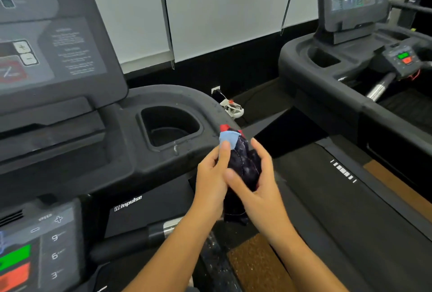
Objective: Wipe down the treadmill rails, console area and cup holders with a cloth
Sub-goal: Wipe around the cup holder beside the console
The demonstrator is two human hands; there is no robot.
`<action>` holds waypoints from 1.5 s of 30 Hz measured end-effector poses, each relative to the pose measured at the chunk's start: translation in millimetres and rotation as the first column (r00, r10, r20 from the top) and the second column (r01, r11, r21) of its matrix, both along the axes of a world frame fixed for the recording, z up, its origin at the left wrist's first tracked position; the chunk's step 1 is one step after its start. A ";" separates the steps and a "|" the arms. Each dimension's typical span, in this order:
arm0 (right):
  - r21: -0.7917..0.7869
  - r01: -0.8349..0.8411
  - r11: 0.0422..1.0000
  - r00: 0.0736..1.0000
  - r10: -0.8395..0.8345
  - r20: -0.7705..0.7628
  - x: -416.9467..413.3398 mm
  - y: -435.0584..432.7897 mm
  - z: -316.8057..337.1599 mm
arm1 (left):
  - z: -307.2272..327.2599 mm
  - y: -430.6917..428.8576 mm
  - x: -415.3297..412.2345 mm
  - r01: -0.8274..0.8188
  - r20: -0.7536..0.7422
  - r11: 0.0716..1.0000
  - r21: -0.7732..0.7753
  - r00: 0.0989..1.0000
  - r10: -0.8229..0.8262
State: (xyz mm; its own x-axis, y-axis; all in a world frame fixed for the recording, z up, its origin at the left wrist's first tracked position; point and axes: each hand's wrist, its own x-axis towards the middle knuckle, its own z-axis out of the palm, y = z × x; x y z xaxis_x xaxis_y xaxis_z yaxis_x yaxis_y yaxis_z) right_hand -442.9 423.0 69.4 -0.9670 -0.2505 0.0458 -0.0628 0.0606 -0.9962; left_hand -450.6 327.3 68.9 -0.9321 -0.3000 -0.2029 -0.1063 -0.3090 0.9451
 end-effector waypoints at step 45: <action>0.953 0.240 0.183 0.873 0.388 -0.295 -160.2 -81.3 -56.6 | -52.8 -208.0 -25.7 0.034 0.108 0.231 -0.972 0.942 0.317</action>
State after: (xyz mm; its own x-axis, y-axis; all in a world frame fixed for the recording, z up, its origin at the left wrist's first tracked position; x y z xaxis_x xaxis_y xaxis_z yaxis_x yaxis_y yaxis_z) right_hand -603.1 341.6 12.8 -0.8852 -0.4626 0.0491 -0.4627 0.8864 0.0098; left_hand -476.3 119.3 16.1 -0.8208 -0.5516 0.1487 -0.4259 0.7643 0.4842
